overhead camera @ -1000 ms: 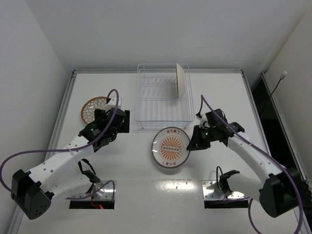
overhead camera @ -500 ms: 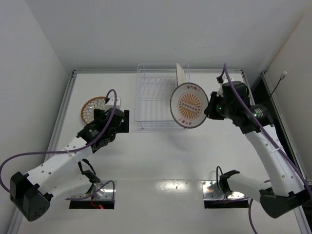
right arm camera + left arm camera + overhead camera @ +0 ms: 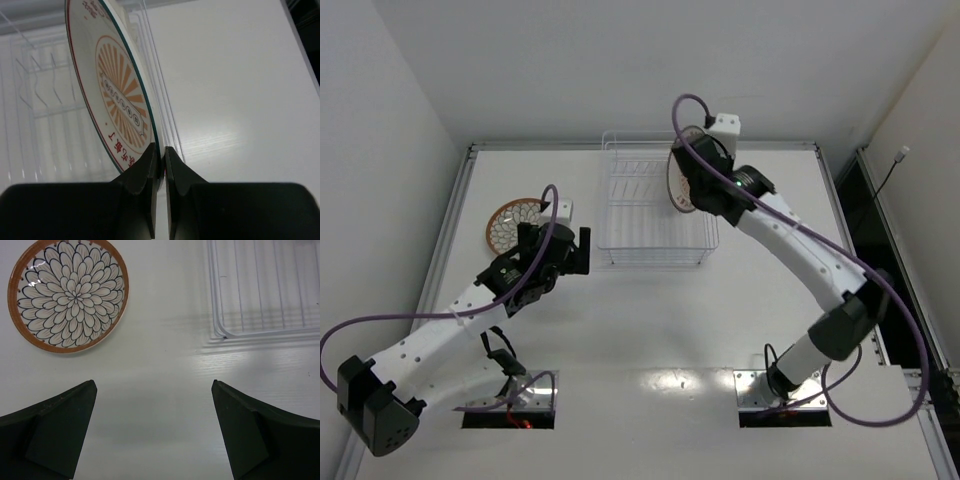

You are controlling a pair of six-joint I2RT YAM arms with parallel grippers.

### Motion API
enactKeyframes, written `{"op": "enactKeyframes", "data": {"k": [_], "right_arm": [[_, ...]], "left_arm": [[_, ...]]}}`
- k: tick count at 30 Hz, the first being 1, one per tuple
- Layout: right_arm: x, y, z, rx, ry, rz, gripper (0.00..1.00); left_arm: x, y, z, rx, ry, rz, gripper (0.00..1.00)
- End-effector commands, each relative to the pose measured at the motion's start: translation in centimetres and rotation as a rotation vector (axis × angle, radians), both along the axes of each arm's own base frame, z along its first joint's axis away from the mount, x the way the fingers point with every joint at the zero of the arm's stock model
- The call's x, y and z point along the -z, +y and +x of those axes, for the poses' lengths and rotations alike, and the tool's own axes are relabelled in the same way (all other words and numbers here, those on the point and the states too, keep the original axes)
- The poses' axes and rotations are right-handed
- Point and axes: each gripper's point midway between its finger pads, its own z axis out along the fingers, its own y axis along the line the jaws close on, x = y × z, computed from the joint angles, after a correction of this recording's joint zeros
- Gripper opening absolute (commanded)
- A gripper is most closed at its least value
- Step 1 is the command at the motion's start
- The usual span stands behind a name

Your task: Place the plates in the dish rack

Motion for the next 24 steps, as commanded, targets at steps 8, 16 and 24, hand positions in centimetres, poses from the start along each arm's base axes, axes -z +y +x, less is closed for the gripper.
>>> {"op": "enactKeyframes", "data": {"k": [8,16,24], "right_arm": [[-6.3,4.3,6.4,0.233,-0.250,-0.134,0.00],[-7.3,5.4,8.9,0.270,-0.304,-0.305,0.00],[-5.1,6.8,11.0,0.235,-0.264,-0.459,0.00]], "left_arm": [[-1.5,-1.0,-0.1,0.049,-0.052,-0.055,1.00],[-1.5,-0.9,0.0,0.041,-0.055,-0.051,1.00],[-1.6,-0.7,0.0,0.034,-0.059,-0.046,1.00]]}}
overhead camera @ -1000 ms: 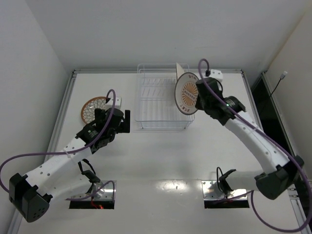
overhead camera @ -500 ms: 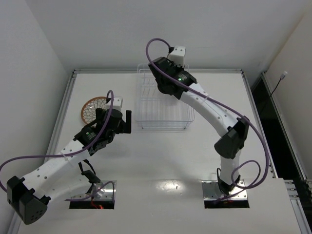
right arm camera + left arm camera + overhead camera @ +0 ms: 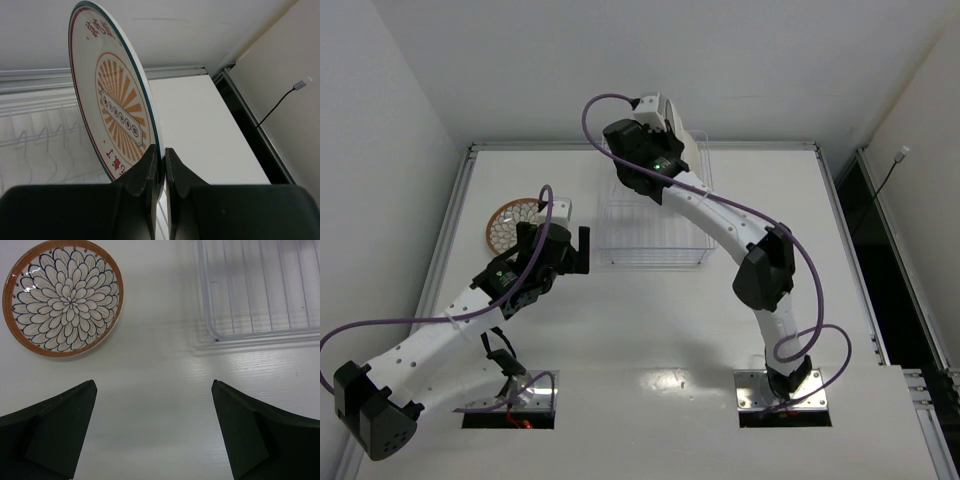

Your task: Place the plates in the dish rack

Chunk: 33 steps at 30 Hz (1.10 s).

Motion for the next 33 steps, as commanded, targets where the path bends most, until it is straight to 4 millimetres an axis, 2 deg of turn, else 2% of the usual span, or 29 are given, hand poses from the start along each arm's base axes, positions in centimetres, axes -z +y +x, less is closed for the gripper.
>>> {"op": "enactKeyframes", "data": {"k": [1,9,16,18,19,23,29,30,33], "right_arm": [[-2.4,0.5,1.0,0.047,-0.093,-0.009,0.00],[1.2,1.7,2.6,0.055,-0.037,-0.110,0.00],[2.6,1.8,3.6,0.077,-0.015,-0.152,0.00],[3.6,1.5,4.0,0.084,-0.001,-0.164,0.00],[3.3,1.7,4.2,0.075,-0.007,-0.155,0.00],[4.9,2.2,4.6,0.055,0.023,-0.171,0.00],[7.9,3.2,4.6,-0.038,0.102,-0.118,0.02],[8.0,3.0,4.8,-0.039,0.092,-0.070,0.04],[10.3,2.5,4.5,-0.078,0.178,-0.015,0.04]], "left_arm": [[-0.7,-0.2,0.2,0.007,-0.035,-0.011,1.00],[-0.7,-0.2,0.2,0.007,-0.035,-0.011,1.00],[-0.5,-0.4,0.2,0.014,-0.025,-0.009,1.00],[-0.6,-0.5,0.3,0.014,-0.032,-0.015,1.00],[-0.6,-0.5,0.3,0.014,-0.032,-0.015,1.00],[-0.6,-0.7,0.3,0.022,-0.029,-0.019,1.00],[-0.6,-0.7,0.3,0.022,-0.029,-0.019,1.00],[-0.6,-0.7,0.3,0.022,-0.029,-0.019,1.00],[-0.6,-0.7,0.3,0.022,-0.029,-0.019,1.00]]}}
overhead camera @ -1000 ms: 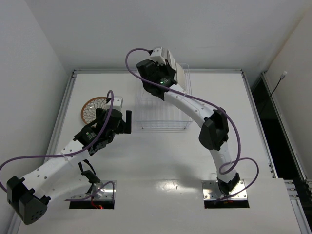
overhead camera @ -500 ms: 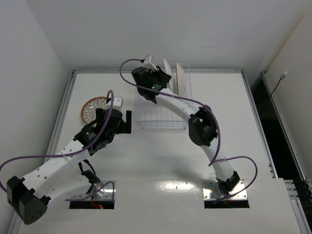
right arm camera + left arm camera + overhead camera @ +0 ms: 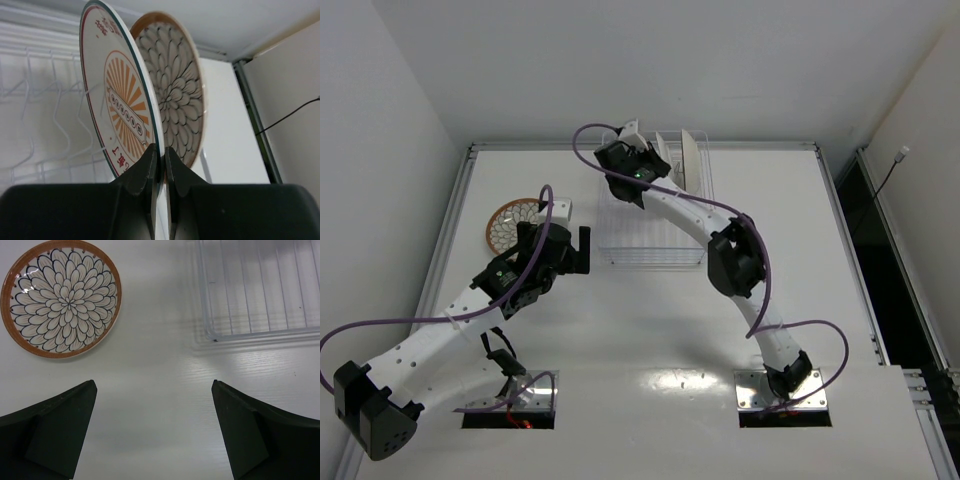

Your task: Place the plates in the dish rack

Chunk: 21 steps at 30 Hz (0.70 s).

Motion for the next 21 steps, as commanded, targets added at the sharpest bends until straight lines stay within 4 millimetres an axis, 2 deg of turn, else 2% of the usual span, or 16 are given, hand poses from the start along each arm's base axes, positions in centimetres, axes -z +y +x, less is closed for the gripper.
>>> {"op": "enactKeyframes", "data": {"k": [1,4,6,8,10,11,13,14,15,18,19,20,21], "right_arm": [[-0.2,0.4,0.0,-0.023,0.008,0.182,0.04],[0.4,0.3,-0.2,-0.033,0.041,0.216,0.05],[0.6,0.6,-0.5,-0.048,0.063,0.245,0.11],[-0.8,0.7,-0.8,-0.067,0.061,0.270,0.33],[-2.2,0.8,-1.0,-0.083,0.051,0.296,0.47],[-4.0,0.5,-1.3,-0.091,0.029,0.308,0.60],[-6.4,0.4,-1.6,-0.111,-0.002,0.336,0.73],[-7.4,0.3,-2.0,-0.130,0.000,0.344,0.85],[-10.0,0.3,-2.6,-0.159,-0.029,0.389,0.88],[-13.7,0.0,-4.0,-0.222,-0.059,0.442,0.97],[-15.4,-1.0,-4.9,-0.233,-0.077,0.465,0.99],[-16.1,-1.3,-5.5,-0.248,-0.078,0.470,0.99],[-16.8,-0.7,-5.8,-0.296,-0.081,0.508,0.99]], "left_arm": [[-0.6,-0.4,0.3,0.008,-0.031,-0.011,1.00],[-0.6,-0.4,0.3,0.008,-0.031,-0.011,1.00],[-0.6,-0.2,0.3,0.000,-0.034,-0.007,1.00],[-0.6,-0.2,0.3,0.000,-0.034,-0.007,1.00],[-0.5,0.1,0.2,-0.009,-0.030,0.004,1.00],[-0.6,0.2,0.3,-0.016,-0.034,0.008,1.00],[-0.7,0.5,0.2,-0.028,-0.037,0.004,1.00],[-0.7,0.5,0.2,-0.028,-0.037,0.004,1.00],[-0.7,0.5,0.2,-0.028,-0.037,0.004,1.00],[-0.8,0.8,0.2,-0.044,-0.044,0.013,1.00],[-0.7,1.0,0.2,-0.057,-0.041,0.016,1.00],[-0.7,1.2,0.2,-0.067,-0.045,0.022,1.00],[-0.7,1.2,0.2,-0.068,-0.045,0.022,1.00]]}}
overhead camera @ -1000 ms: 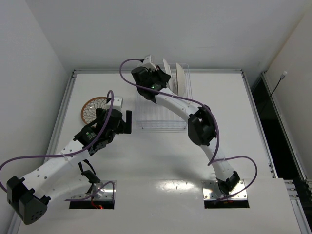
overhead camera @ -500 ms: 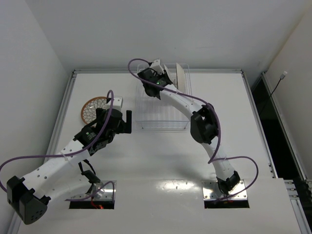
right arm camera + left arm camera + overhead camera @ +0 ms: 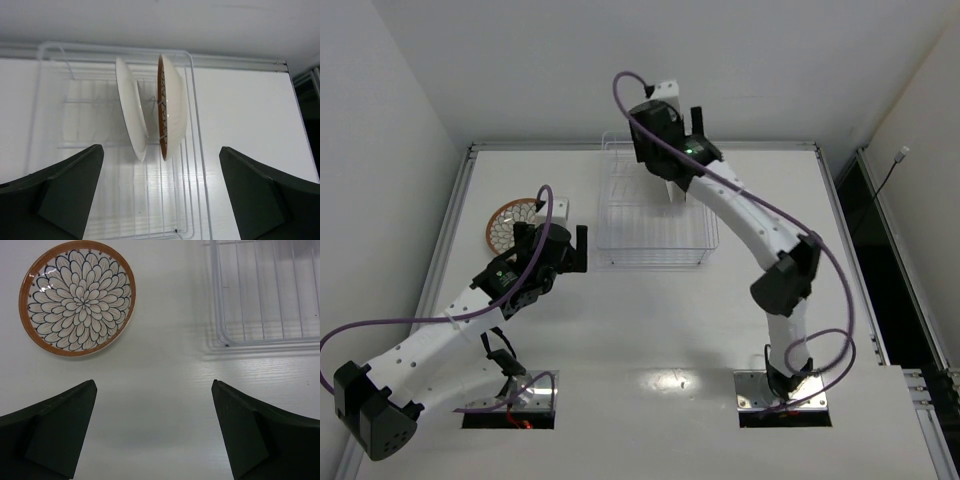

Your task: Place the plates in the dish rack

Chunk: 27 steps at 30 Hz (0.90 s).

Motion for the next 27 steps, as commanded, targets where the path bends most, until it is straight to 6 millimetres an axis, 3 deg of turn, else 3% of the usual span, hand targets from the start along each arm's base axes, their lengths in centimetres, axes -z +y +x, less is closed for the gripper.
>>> {"op": "enactKeyframes", "data": {"k": [1,2,3,4,5,6,7,10,13,14,16,18,20,25,26,27], "right_arm": [[-5.9,-0.4,-2.1,-0.120,-0.081,0.138,0.99],[-6.9,1.2,-2.9,-0.247,-0.077,0.178,0.91],[-7.3,1.9,-2.5,-0.300,-0.092,0.207,0.81],[-6.9,2.9,-2.6,-0.363,-0.079,0.212,0.64],[-6.6,4.0,-2.5,-0.427,-0.060,0.227,0.44],[-4.7,5.0,-1.7,-0.445,-0.017,0.219,0.13],[-5.1,5.5,-1.4,-0.453,-0.008,0.219,0.00],[-2.5,7.2,0.7,-0.457,0.041,0.203,0.00],[-1.5,8.2,2.4,-0.452,0.032,0.232,0.00],[0.6,8.2,3.2,-0.439,0.067,0.234,0.00],[1.3,8.4,4.1,-0.432,0.066,0.252,0.00],[2.9,7.5,4.9,-0.393,0.095,0.267,0.00],[3.6,8.1,5.0,-0.399,0.099,0.299,0.00],[5.9,6.7,6.4,-0.313,0.105,0.260,0.00],[7.1,6.0,6.8,-0.290,0.125,0.245,0.01],[6.6,5.3,7.2,-0.271,0.108,0.244,0.01]], "left_arm": [[-0.7,0.5,0.1,-0.037,-0.036,-0.008,1.00],[-0.6,0.7,0.0,-0.045,-0.032,0.002,1.00],[-0.3,0.6,0.1,-0.045,-0.024,0.009,1.00],[-0.5,0.7,0.1,-0.045,-0.024,0.009,1.00],[-0.3,0.7,0.2,-0.057,-0.020,0.011,1.00],[-0.4,0.9,0.2,-0.065,-0.023,0.015,1.00],[0.1,0.9,0.1,-0.064,-0.006,0.030,1.00],[0.1,1.3,0.1,-0.086,-0.008,0.037,1.00],[0.0,1.5,0.1,-0.095,-0.012,0.042,1.00],[0.0,1.7,0.1,-0.108,-0.017,0.040,1.00],[0.0,1.6,0.2,-0.108,-0.010,0.046,1.00],[0.0,1.6,0.2,-0.108,-0.010,0.046,1.00],[0.0,1.6,0.2,-0.108,-0.010,0.046,1.00],[0.0,1.6,0.2,-0.108,-0.010,0.046,1.00],[0.0,1.5,0.1,-0.100,-0.006,0.041,1.00],[0.0,1.5,0.1,-0.100,-0.006,0.041,1.00]]}}
